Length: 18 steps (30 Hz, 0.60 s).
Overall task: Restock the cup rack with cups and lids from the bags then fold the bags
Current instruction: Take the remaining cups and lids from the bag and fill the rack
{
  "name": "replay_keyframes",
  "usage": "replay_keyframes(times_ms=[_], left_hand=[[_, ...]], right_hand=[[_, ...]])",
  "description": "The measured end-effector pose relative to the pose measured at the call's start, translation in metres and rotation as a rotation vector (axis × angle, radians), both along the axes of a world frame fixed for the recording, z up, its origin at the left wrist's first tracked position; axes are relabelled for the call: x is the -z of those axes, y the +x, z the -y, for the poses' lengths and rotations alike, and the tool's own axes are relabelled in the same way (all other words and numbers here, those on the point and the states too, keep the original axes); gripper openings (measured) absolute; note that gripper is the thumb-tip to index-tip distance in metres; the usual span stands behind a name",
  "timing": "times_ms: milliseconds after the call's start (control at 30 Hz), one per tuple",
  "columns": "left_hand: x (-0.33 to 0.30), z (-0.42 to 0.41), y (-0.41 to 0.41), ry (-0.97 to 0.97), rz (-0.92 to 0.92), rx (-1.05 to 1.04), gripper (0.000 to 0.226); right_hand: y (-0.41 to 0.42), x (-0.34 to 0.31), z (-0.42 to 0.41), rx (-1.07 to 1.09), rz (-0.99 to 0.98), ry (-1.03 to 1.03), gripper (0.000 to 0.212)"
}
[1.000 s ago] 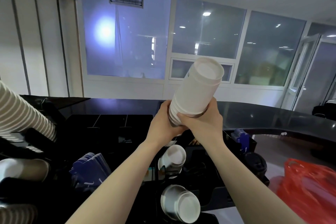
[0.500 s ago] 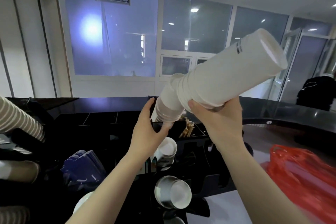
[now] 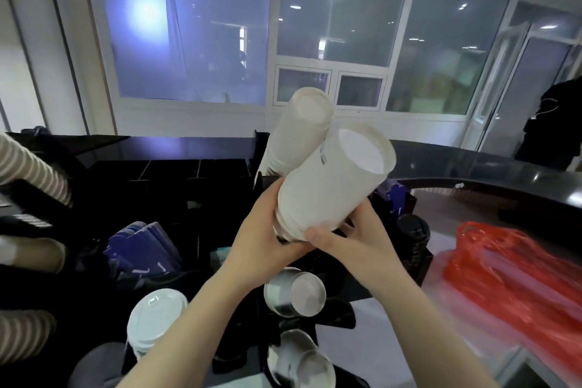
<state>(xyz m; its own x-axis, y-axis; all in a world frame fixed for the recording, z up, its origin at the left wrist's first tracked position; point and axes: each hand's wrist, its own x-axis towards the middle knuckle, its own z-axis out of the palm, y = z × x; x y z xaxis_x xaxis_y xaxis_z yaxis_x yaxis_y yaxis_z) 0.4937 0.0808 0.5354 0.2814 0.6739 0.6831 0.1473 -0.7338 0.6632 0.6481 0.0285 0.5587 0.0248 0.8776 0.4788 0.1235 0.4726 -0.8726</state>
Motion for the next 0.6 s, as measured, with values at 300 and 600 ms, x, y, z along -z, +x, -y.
replay_keyframes(times_ms=[300,600], left_hand=[[0.024,-0.023,-0.016,-0.089,-0.067,-0.131,0.1],[0.031,-0.025,-0.036,-0.172,-0.05,-0.175,0.088]], right_hand=[[0.007,-0.02,-0.01,0.253,-0.022,0.247,0.069],[-0.008,0.011,-0.047,0.36,0.315,0.071,0.076]])
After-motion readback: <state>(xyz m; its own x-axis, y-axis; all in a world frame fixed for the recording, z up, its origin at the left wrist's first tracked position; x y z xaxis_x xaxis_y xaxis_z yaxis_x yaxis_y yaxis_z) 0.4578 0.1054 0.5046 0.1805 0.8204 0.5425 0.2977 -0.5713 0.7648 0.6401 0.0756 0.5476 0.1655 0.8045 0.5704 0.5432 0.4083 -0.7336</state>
